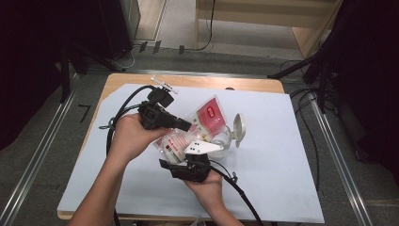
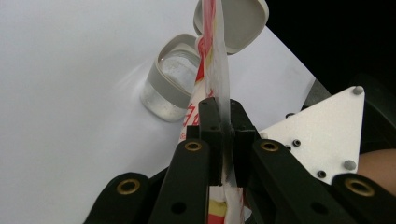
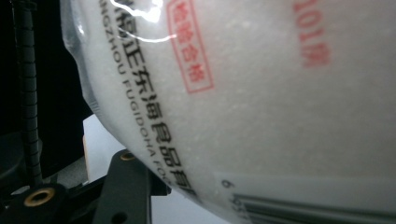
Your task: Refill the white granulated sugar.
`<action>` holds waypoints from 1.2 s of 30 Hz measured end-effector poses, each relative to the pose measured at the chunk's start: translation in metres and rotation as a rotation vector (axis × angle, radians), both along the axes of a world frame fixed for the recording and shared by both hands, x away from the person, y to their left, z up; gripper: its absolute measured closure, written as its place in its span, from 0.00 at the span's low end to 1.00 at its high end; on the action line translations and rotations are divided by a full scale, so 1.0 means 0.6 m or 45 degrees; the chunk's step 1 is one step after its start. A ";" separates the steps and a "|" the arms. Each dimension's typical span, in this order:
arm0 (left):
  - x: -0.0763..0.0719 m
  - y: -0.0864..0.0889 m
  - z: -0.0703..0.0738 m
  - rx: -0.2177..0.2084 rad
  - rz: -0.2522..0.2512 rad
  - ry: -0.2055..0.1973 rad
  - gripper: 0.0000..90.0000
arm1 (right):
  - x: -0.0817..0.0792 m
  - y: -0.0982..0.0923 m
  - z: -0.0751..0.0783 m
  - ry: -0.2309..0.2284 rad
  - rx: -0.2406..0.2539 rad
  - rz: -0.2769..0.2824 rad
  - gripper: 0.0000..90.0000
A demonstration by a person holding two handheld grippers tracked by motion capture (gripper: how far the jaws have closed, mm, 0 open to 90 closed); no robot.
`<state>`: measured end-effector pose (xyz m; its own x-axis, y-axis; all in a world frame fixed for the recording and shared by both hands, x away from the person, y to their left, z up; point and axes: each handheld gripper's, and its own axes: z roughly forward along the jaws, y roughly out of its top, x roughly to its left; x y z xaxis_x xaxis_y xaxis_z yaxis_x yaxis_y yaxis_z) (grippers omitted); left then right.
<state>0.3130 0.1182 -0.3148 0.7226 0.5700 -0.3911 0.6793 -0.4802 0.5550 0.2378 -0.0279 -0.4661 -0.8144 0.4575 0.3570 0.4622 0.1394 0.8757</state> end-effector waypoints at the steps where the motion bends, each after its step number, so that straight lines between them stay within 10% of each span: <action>1: 0.000 0.001 0.000 -0.007 0.001 0.005 0.99 | 0.000 0.001 0.001 0.004 -0.001 0.000 0.60; 16: -0.004 -0.008 0.002 -0.035 -0.027 -0.094 0.99 | -0.005 0.012 0.018 0.077 0.094 -0.001 0.66; 24: -0.006 -0.004 0.007 -0.051 -0.013 -0.078 1.00 | -0.015 0.019 0.027 0.002 0.027 -0.022 0.64; 36: -0.005 -0.013 0.000 -0.029 -0.032 -0.086 0.98 | -0.013 0.012 0.029 0.043 0.037 -0.009 0.69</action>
<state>0.3101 0.1102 -0.3147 0.7615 0.5432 -0.3538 0.6281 -0.4832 0.6100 0.2301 -0.0207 -0.4486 -0.7985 0.4523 0.3974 0.4924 0.1108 0.8633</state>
